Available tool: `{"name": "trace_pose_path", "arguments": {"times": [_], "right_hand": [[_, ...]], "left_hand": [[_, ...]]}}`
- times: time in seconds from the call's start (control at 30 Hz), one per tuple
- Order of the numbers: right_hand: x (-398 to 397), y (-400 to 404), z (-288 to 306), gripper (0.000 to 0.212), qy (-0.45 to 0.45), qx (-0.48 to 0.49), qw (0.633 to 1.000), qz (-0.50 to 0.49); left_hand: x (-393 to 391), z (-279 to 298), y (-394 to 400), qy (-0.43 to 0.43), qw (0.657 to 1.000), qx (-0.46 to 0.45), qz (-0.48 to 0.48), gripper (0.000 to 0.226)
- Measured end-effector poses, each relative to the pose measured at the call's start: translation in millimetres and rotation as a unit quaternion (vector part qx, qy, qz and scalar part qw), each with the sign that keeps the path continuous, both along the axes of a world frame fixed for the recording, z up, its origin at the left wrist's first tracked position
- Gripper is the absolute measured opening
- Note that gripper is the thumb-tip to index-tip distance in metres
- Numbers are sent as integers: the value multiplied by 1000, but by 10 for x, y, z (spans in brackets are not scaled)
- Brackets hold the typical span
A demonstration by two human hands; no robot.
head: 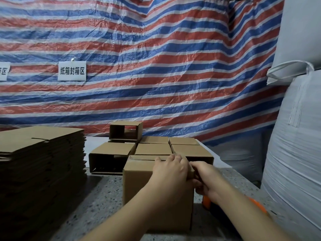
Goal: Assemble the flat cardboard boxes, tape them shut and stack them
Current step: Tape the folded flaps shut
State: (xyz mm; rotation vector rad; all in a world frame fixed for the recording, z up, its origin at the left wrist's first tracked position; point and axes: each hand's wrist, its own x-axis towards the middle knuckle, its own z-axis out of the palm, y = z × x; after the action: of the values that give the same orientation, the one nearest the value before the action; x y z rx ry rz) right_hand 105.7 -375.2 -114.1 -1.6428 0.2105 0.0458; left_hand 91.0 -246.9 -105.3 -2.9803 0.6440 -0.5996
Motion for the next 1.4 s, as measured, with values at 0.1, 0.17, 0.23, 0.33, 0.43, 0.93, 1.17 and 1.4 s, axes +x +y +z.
{"name": "trace_pose_path", "arguments": {"times": [0.1, 0.17, 0.23, 0.33, 0.43, 0.93, 1.17, 1.4], "right_hand": [[-10, 7, -186, 50, 34, 29, 999, 17], [-8, -44, -267, 55, 41, 9, 999, 29], [6, -94, -224, 41, 16, -42, 999, 10], [55, -148, -88, 40, -116, -88, 988, -45], [-11, -63, 35, 57, -164, -23, 984, 62], [-72, -37, -199, 69, -39, -26, 991, 125], [0, 70, -22, 55, -139, 42, 983, 112], [-28, 67, -179, 68, -88, 102, 982, 135]], "left_hand": [[-3, -16, 1, -2, 1000, 3, 2, 71], [-11, -30, -2, -9, 1000, -1, 2, 72], [-17, -37, -8, -16, 1000, -8, 0, 73], [-26, -32, -17, -20, 1000, -6, 1, 75], [-30, -26, -13, -23, 1000, 11, 0, 74], [-12, 14, 19, -17, 1000, 9, -24, 72], [-8, 149, 163, 62, 979, -180, -74, 78], [35, 113, 201, 51, 981, -175, -72, 69]]}}
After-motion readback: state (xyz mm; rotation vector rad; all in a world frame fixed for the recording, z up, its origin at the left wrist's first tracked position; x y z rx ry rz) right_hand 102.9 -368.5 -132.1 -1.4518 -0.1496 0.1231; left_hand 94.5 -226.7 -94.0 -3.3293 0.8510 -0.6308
